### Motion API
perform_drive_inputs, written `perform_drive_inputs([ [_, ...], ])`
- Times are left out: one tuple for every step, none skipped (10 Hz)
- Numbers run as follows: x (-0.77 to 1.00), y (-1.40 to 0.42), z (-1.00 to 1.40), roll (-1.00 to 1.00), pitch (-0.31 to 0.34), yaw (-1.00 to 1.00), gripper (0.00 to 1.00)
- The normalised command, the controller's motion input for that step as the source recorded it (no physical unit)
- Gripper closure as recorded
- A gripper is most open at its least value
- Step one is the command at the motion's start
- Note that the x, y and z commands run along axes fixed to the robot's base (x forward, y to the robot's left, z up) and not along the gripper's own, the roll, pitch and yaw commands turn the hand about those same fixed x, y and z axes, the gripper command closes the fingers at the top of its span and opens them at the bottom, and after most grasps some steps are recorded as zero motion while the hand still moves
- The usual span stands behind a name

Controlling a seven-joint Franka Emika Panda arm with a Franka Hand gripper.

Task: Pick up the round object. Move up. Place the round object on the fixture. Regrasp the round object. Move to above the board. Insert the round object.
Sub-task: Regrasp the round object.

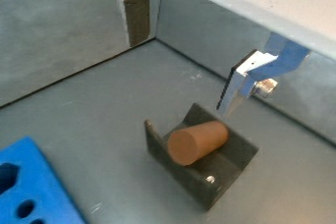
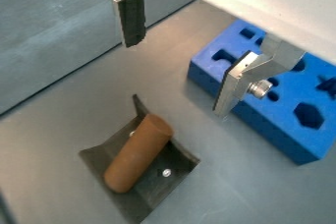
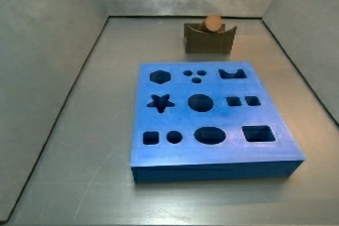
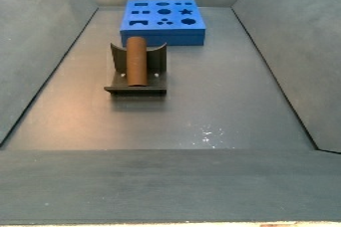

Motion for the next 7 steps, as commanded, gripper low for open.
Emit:
perform_drive_inputs([
  [-0.01, -0.02, 0.01, 1.0, 0.005, 0.03, 0.0],
  [-0.01, -0.02, 0.01, 1.0, 0.007, 0.03, 0.0],
  [0.0, -0.02, 0.01, 1.0, 0.01, 0.03, 0.0],
  [0.0, -0.02, 0.01, 1.0, 0.016, 0.03, 0.0],
  [0.01, -0.02, 0.01, 1.0, 0.02, 0.04, 0.0],
  [0.01, -0.03, 0.01, 1.0, 0.024, 0.04, 0.0],
  [0.02, -0.03, 0.0, 1.0, 0.034, 0.04, 0.0],
])
